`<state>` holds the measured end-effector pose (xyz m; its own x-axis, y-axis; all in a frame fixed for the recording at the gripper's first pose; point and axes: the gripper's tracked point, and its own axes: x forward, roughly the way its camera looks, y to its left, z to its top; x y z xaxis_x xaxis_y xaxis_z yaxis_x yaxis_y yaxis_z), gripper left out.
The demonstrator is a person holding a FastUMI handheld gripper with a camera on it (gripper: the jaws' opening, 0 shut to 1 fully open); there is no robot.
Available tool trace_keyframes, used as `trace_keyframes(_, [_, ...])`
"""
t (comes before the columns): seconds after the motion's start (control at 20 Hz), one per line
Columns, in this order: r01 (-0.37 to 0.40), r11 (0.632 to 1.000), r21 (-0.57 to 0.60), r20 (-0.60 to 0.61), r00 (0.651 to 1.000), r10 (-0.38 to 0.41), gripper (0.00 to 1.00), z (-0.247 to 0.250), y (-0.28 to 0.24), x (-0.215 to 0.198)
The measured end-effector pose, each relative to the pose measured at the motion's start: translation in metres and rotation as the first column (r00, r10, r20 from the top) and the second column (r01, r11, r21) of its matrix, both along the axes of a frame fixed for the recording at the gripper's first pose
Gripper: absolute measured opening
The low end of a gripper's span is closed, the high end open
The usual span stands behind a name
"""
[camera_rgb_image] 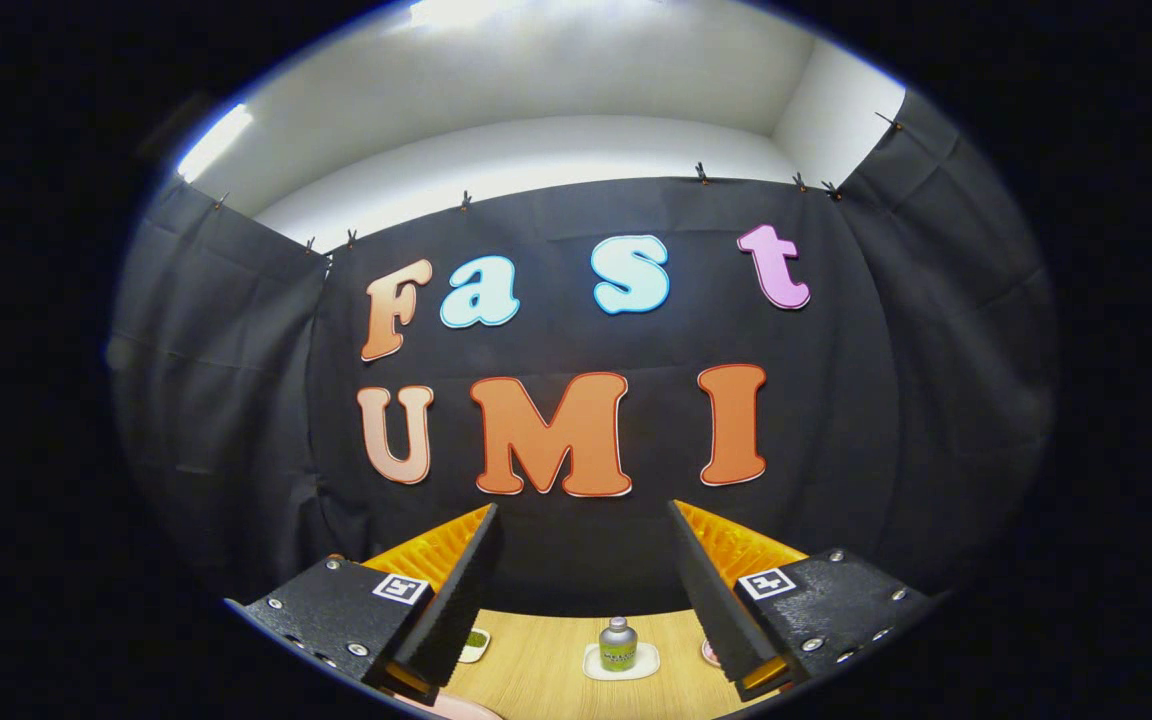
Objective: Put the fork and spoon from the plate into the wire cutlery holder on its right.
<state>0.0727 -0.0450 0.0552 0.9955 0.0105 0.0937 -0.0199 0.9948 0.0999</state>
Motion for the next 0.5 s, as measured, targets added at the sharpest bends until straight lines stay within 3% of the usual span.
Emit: trace_keyframes(0.5, [0.01, 0.998, -0.068, 0.086, 0.996, -0.004, 0.97, 0.023, 0.013, -0.001])
